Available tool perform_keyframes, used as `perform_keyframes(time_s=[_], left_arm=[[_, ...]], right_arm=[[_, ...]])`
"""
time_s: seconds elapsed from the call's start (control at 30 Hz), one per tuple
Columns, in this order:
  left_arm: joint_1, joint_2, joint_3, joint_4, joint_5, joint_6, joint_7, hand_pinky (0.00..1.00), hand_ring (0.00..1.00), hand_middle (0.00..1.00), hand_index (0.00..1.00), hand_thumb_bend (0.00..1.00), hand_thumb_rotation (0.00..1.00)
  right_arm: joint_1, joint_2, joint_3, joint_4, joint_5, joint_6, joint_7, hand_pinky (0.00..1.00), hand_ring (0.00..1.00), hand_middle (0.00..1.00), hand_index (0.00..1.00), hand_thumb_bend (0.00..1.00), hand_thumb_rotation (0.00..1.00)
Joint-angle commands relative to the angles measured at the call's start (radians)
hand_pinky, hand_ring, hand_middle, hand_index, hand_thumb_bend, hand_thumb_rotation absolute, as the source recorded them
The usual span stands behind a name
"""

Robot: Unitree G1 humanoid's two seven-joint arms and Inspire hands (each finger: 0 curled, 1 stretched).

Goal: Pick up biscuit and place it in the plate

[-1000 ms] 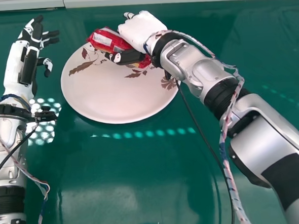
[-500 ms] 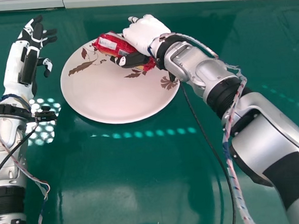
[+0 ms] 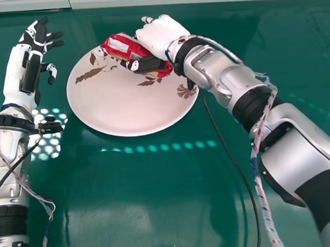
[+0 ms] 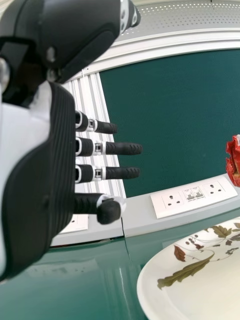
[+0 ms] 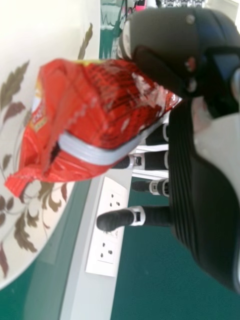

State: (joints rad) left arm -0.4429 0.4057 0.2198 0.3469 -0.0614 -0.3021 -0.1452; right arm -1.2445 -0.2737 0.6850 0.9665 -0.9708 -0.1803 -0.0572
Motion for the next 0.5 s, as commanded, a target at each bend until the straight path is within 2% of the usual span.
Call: perform_keyframes(time_s=[0.0, 0.1, 0.2, 0.23, 0.27, 0.3, 0.33, 0.37, 0.4, 0.43, 0.47], left_arm=[[0.011, -0.003, 0.006, -0.009, -0.006, -0.002, 0.000, 0.00, 0.79, 0.79, 0.96, 1.00, 0.99], [0.012, 0.000, 0.006, -0.008, 0.000, -0.005, 0.002, 0.00, 0.81, 0.81, 0.98, 1.00, 1.00], [0.013, 0.002, 0.006, -0.007, 0.000, -0.006, 0.000, 0.00, 0.80, 0.81, 0.98, 1.00, 1.00], [0.013, 0.003, 0.006, -0.009, 0.001, -0.005, 0.000, 0.00, 0.80, 0.81, 0.98, 1.00, 1.00], [0.014, 0.003, 0.006, -0.010, 0.001, -0.005, 0.001, 0.00, 0.80, 0.81, 0.98, 1.00, 1.00], [0.014, 0.003, 0.006, -0.012, 0.001, -0.003, 0.001, 0.00, 0.80, 0.81, 0.98, 1.00, 1.00], [0.015, 0.002, 0.007, -0.015, 0.000, 0.001, 0.003, 0.00, 0.80, 0.81, 0.98, 1.00, 1.00], [0.015, 0.001, 0.007, -0.018, 0.000, 0.003, 0.004, 0.00, 0.82, 0.82, 0.99, 1.00, 1.00], [0.016, 0.001, 0.007, -0.018, -0.001, 0.003, 0.004, 0.00, 0.83, 0.83, 1.00, 1.00, 1.00], [0.016, 0.000, 0.007, -0.019, 0.000, 0.005, 0.005, 0.00, 0.84, 0.83, 1.00, 1.00, 1.00], [0.016, 0.000, 0.007, -0.020, 0.000, 0.006, 0.006, 0.00, 0.84, 0.83, 1.00, 1.00, 1.00]], right_arm=[[0.009, -0.010, -0.019, -0.018, 0.024, 0.003, 0.012, 0.19, 0.36, 0.47, 0.54, 0.51, 0.00], [0.022, -0.008, -0.047, -0.037, 0.062, 0.007, 0.035, 0.25, 0.38, 0.49, 0.54, 0.51, 0.00], [0.014, -0.009, -0.025, -0.034, 0.043, 0.027, 0.056, 0.32, 0.41, 0.51, 0.51, 0.51, 0.00], [0.007, -0.011, -0.011, -0.036, 0.028, 0.034, 0.073, 0.32, 0.44, 0.54, 0.51, 0.62, 0.08], [0.001, -0.016, 0.004, -0.039, 0.011, 0.033, 0.080, 0.32, 0.44, 0.55, 0.52, 0.80, 0.12], [-0.004, -0.020, 0.015, -0.042, -0.002, 0.031, 0.089, 0.30, 0.42, 0.54, 0.52, 0.90, 0.18], [-0.014, -0.026, 0.035, -0.046, -0.027, 0.030, 0.107, 0.29, 0.40, 0.52, 0.52, 0.95, 0.24], [-0.022, -0.034, 0.054, -0.058, -0.051, 0.032, 0.131, 0.31, 0.41, 0.53, 0.54, 0.98, 0.35], [-0.032, -0.044, 0.074, -0.072, -0.077, 0.028, 0.161, 0.41, 0.55, 0.64, 0.66, 0.99, 0.45], [-0.036, -0.049, 0.079, -0.087, -0.085, 0.029, 0.193, 0.48, 0.62, 0.70, 0.72, 1.00, 0.49], [-0.035, -0.052, 0.075, -0.103, -0.083, 0.033, 0.221, 0.59, 0.74, 0.81, 0.82, 1.00, 0.52]])
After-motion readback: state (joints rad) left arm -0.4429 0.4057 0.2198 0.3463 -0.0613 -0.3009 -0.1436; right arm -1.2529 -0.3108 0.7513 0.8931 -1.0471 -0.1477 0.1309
